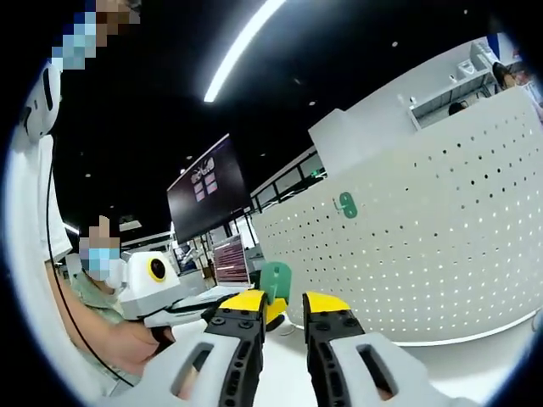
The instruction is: Insert the hook assembly into the mounting plate slot until the hook locks in place.
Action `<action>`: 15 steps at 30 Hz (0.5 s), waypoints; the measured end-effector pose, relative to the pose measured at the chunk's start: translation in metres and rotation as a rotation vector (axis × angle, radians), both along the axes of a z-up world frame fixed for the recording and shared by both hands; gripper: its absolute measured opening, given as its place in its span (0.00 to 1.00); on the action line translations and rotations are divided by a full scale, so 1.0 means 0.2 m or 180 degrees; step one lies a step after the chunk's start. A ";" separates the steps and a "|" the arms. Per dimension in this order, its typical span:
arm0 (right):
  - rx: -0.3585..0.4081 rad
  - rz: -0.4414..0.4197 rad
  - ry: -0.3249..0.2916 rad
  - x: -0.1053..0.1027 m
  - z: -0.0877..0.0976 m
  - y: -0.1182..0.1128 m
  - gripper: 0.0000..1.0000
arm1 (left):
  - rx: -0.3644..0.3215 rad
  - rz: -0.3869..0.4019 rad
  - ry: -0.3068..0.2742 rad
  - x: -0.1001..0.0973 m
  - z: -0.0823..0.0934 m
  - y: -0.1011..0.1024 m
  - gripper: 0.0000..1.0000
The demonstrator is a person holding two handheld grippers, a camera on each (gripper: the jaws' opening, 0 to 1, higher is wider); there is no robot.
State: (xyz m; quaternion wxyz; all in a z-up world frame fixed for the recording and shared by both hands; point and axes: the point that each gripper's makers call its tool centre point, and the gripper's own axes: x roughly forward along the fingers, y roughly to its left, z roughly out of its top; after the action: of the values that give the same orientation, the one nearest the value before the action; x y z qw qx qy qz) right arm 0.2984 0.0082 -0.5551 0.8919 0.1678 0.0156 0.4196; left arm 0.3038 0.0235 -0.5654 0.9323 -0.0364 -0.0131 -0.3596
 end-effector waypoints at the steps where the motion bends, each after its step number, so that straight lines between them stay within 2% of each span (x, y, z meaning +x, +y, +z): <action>1: -0.0002 0.0001 -0.0001 0.00 0.00 0.00 0.14 | -0.0002 -0.0001 0.0003 0.00 0.00 0.00 0.02; 12: -0.0087 -0.0047 -0.0057 0.00 0.00 0.02 0.05 | 0.0001 -0.0058 0.0036 -0.01 -0.01 -0.04 0.02; 15: -0.0070 -0.0063 -0.0062 0.00 0.00 0.02 0.03 | 0.0043 -0.0050 -0.0014 -0.02 -0.01 -0.04 0.02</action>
State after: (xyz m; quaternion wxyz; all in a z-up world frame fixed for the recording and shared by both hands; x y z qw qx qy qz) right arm 0.2982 0.0115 -0.5544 0.8979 0.1540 0.0097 0.4122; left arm 0.3007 0.0154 -0.5669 0.9296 -0.0294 -0.0123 -0.3671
